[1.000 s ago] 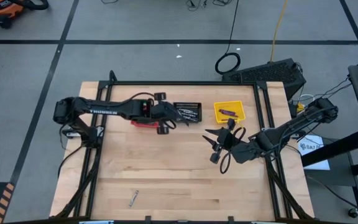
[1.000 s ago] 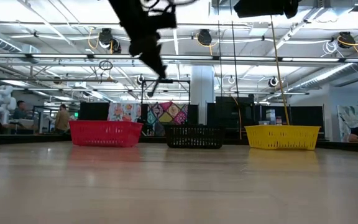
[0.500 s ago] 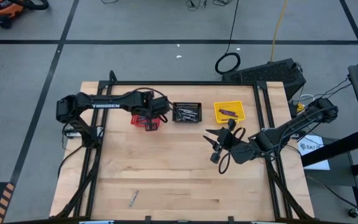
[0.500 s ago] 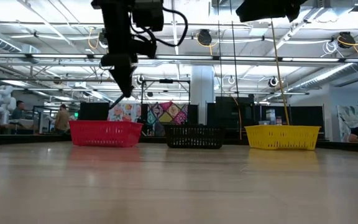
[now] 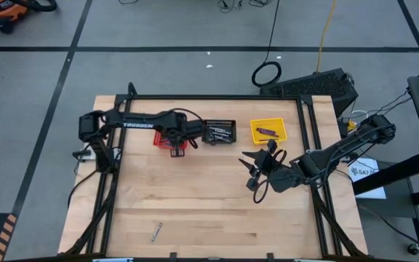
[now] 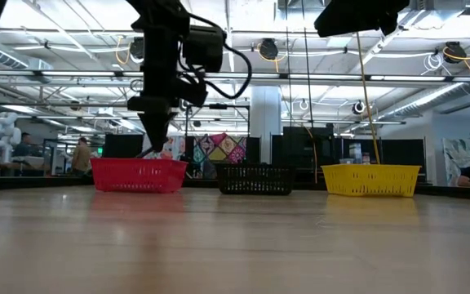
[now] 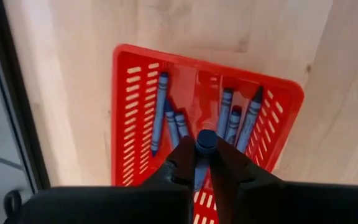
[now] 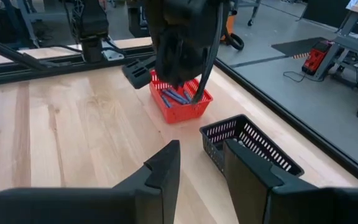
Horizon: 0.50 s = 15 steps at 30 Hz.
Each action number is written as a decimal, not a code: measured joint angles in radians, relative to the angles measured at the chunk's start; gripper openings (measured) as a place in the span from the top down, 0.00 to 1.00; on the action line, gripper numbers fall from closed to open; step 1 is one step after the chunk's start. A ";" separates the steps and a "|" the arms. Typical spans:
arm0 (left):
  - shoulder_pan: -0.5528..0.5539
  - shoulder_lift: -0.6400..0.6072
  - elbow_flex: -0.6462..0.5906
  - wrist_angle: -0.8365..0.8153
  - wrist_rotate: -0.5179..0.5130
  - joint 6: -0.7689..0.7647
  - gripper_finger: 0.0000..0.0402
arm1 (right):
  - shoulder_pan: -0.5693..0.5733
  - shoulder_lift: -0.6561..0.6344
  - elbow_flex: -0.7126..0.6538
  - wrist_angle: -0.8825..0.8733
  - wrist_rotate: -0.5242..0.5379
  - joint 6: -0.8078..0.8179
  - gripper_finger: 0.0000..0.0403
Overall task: Sort crayons
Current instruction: Put the blue crayon into the red basket, then put the black crayon into the black basket
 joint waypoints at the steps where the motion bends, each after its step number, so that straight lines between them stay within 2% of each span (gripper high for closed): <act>1: 0.000 0.008 0.000 -0.003 0.000 0.000 0.93 | 0.000 0.000 0.000 0.000 0.000 0.000 0.73; 15: 0.000 0.064 0.000 -0.052 0.000 -0.032 0.81 | 0.000 0.000 0.000 -0.001 -0.019 -0.003 0.73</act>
